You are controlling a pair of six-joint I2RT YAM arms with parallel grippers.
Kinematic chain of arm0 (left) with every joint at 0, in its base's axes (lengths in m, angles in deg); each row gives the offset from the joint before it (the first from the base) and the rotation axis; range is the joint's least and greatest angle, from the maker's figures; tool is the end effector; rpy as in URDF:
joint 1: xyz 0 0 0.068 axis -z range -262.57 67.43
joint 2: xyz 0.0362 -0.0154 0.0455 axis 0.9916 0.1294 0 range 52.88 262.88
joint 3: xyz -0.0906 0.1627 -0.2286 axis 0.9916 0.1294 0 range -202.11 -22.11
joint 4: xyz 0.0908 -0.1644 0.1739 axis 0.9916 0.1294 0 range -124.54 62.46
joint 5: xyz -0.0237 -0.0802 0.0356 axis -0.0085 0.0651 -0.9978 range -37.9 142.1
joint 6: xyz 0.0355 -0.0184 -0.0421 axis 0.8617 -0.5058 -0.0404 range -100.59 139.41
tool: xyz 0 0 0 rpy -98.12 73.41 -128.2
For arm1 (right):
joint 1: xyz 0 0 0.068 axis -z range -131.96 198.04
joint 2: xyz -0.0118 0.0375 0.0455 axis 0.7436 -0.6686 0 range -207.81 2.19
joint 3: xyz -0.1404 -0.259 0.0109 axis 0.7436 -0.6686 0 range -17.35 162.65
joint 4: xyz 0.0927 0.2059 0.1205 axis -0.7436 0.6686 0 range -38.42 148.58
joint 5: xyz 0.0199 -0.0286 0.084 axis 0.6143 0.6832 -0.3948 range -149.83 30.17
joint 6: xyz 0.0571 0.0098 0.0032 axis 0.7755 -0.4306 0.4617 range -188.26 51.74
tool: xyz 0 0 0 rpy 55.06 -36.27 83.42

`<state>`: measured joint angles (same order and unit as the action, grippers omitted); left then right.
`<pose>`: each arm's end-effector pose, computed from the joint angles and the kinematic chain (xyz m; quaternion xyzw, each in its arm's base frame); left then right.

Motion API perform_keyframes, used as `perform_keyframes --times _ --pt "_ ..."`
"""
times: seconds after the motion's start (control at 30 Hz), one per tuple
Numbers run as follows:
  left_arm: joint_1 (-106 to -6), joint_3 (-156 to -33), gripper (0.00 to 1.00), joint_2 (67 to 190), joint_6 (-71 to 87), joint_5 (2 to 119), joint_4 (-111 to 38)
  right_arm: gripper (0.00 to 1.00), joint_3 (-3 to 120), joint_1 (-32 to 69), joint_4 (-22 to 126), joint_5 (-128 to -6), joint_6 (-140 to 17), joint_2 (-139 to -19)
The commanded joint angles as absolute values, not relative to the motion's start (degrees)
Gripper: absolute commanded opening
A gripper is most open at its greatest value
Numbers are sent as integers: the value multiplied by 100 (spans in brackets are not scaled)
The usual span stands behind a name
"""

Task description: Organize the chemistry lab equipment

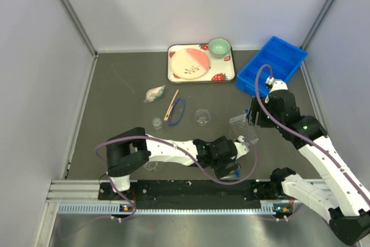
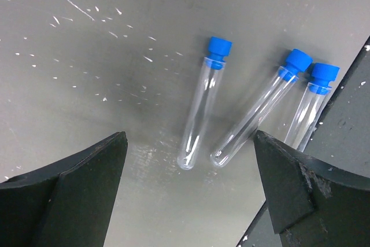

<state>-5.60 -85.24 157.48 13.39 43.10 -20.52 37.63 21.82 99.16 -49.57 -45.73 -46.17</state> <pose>0.0912 -0.3652 0.1828 0.5336 0.7888 -0.1399 0.2711 0.1350 0.0582 0.3396 0.0079 0.9069 0.0965 0.4101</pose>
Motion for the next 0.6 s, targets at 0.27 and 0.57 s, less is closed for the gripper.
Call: perform_keyframes --times 0.27,0.57 --pt "-785 -8548 96 15914 1370 3935 -2171 67 3714 2115 9729 -4946 -4611 -4536" --pt "-1058 -8354 96 15800 1282 3786 -2171 67 3723 2123 9694 -5008 -4602 -4580"
